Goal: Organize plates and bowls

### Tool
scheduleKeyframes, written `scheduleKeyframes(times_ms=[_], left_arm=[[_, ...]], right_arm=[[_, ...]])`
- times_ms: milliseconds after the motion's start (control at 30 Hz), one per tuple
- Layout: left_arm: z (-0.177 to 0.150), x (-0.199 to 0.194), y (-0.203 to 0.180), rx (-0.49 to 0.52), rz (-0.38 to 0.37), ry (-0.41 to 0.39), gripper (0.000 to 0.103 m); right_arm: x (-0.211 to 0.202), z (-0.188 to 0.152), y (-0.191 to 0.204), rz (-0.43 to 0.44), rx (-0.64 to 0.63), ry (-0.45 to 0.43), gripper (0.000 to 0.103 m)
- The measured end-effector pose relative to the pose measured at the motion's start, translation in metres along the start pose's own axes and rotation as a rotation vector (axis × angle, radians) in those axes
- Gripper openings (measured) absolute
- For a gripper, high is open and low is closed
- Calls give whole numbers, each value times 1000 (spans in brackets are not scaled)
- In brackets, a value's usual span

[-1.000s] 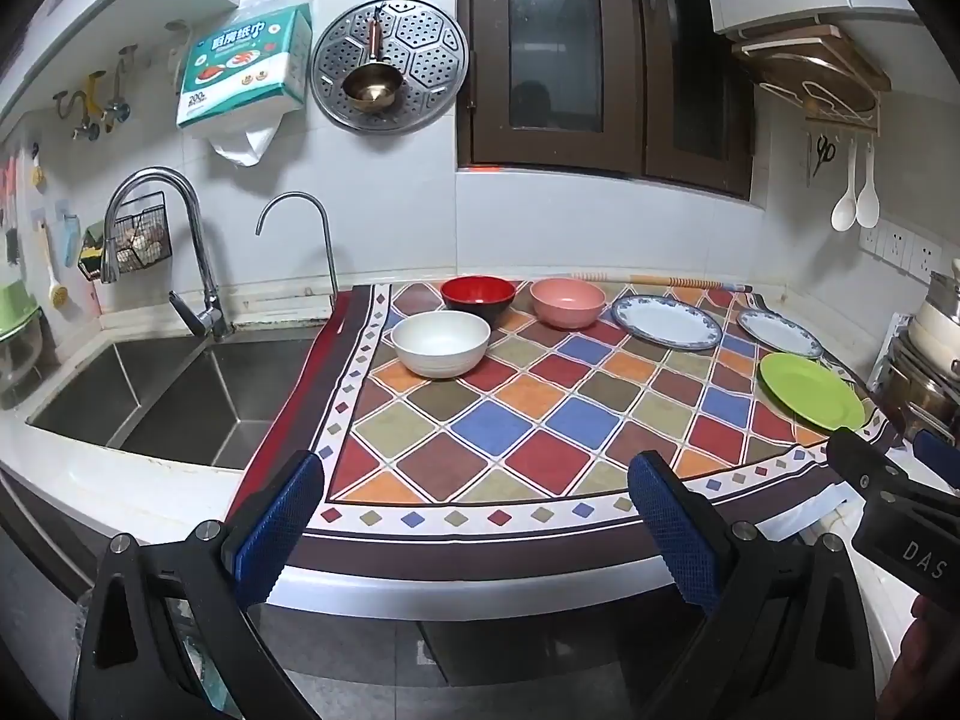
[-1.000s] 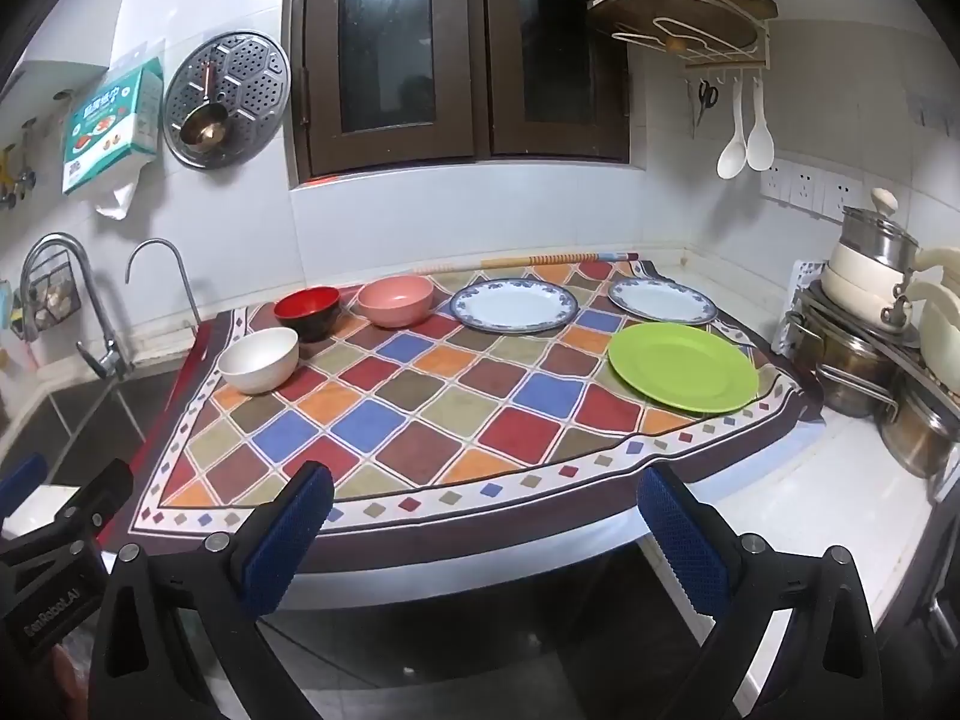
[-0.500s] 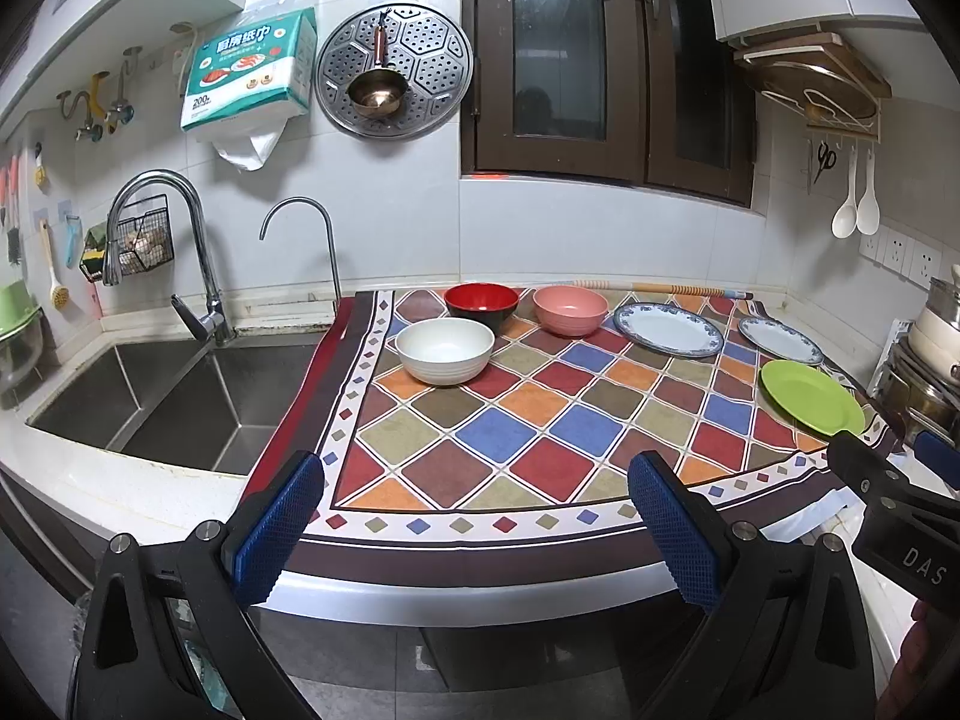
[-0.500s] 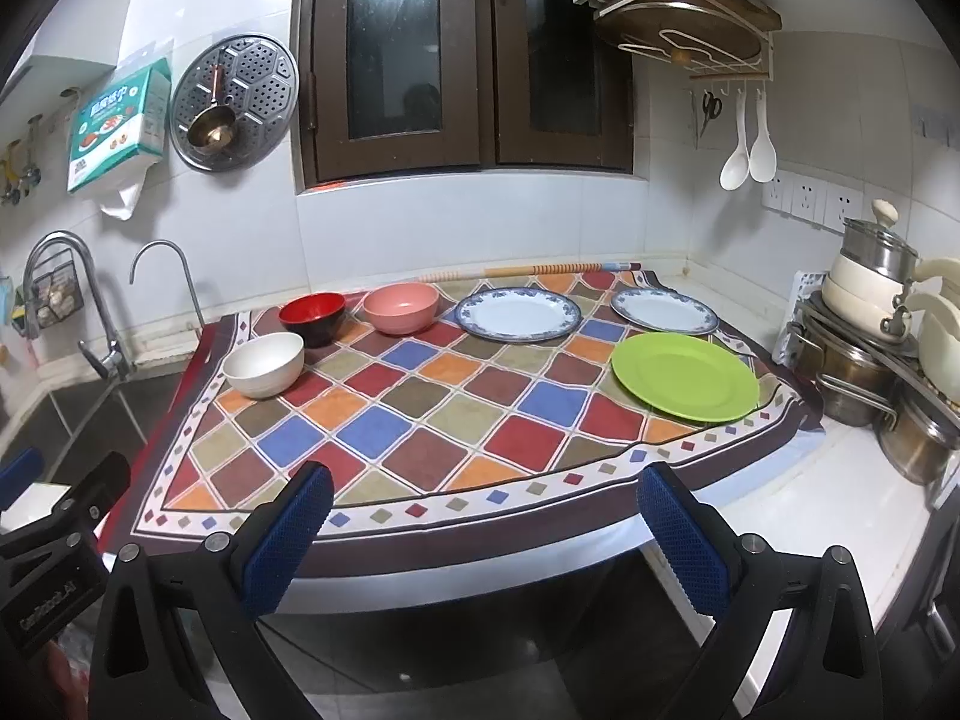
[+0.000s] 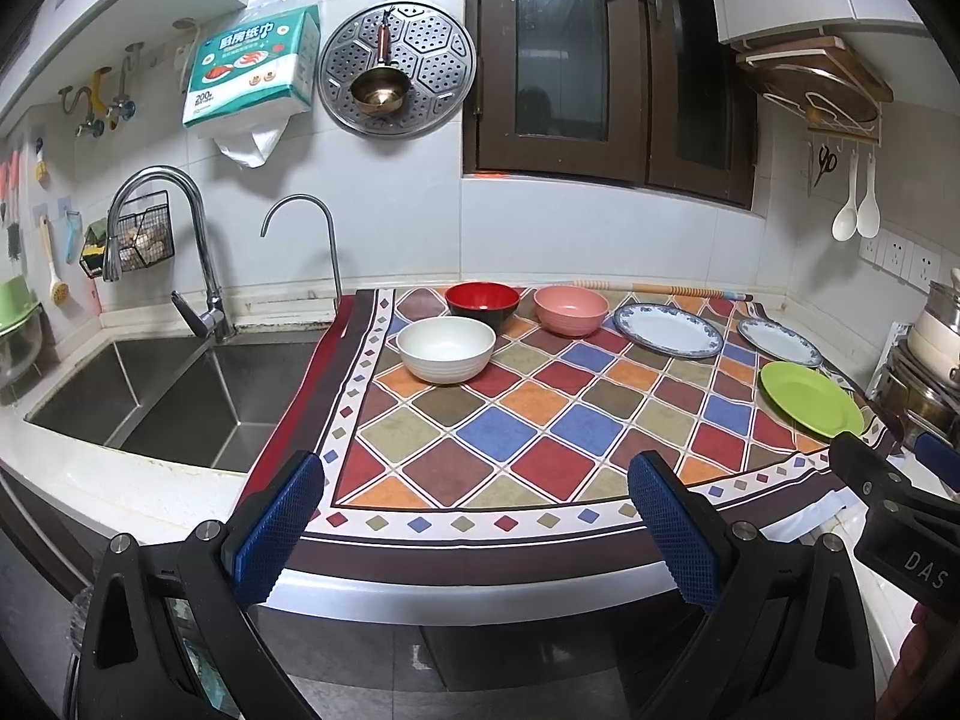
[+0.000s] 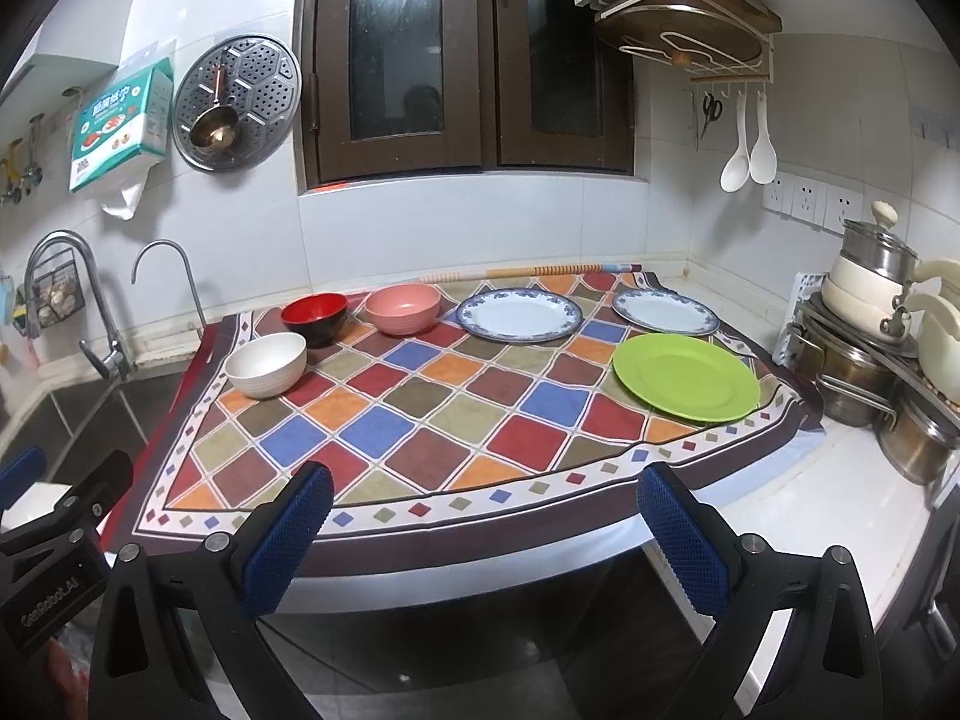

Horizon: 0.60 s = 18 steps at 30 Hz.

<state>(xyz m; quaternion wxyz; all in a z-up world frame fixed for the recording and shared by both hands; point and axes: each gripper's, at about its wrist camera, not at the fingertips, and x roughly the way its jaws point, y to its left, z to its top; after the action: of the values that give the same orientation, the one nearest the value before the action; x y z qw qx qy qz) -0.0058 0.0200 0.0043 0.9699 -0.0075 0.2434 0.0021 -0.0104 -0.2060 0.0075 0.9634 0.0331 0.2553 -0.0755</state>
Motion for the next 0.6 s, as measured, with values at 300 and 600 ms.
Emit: scheduleKeyframes(times_ms=[300, 600], left_arm=[[-3, 2, 5, -10, 3, 6, 103], [-3, 4, 5, -11, 1, 8, 103]], right_arm=[[-2, -1, 4, 6, -7, -2, 102], [-2, -1, 6, 7, -12, -2, 102]])
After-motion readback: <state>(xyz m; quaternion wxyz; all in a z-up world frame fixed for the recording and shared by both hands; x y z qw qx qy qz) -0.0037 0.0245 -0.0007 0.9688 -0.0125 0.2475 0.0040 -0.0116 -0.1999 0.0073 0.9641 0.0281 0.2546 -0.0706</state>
